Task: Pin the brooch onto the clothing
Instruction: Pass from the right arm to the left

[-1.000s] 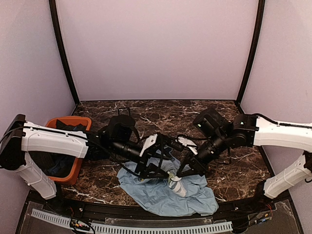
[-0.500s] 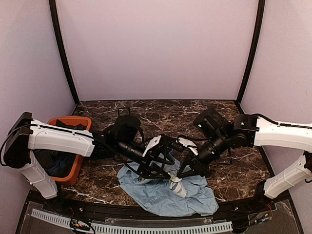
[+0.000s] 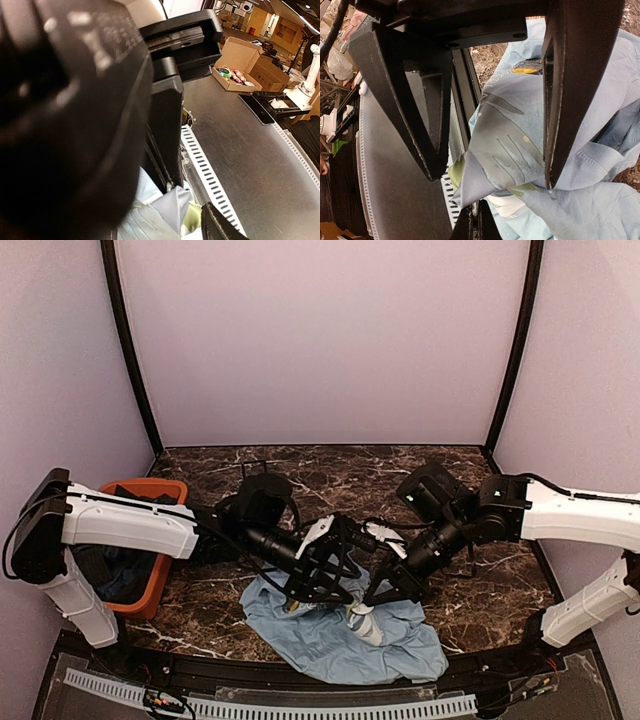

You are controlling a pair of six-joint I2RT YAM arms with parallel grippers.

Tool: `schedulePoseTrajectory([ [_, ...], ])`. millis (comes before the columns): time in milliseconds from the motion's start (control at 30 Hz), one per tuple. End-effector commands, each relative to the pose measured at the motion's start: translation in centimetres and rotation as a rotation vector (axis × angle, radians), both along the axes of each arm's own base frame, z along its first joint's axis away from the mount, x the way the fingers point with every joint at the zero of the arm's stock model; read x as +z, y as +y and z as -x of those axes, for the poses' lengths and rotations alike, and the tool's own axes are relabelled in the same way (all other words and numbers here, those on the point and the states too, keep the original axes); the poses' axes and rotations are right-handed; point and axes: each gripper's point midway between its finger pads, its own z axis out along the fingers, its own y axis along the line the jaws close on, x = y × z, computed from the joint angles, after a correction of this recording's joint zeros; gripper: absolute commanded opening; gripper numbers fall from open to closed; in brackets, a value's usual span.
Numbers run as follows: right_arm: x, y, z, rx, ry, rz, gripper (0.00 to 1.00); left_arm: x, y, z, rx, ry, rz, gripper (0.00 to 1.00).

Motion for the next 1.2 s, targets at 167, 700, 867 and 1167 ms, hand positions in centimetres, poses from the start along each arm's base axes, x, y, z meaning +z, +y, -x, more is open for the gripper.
schedulePoseTrajectory([
  [167,1.3,0.9,-0.2,0.013,-0.016,-0.057,0.00,-0.4,-0.4,0.1,-0.017,0.041,-0.036,0.56],
  [700,3.3,0.5,-2.4,-0.077,-0.178,-0.114,0.00,-1.9,-0.1,-0.8,0.056,0.044,-0.095,0.56],
  [867,3.8,0.4,-2.2,-0.072,-0.178,-0.134,0.00,-0.2,0.1,-1.1,0.094,0.009,-0.013,0.57],
  [1167,3.8,0.3,-1.9,-0.071,-0.161,-0.136,0.00,0.0,-0.8,-1.0,0.064,0.050,-0.011,0.46],
])
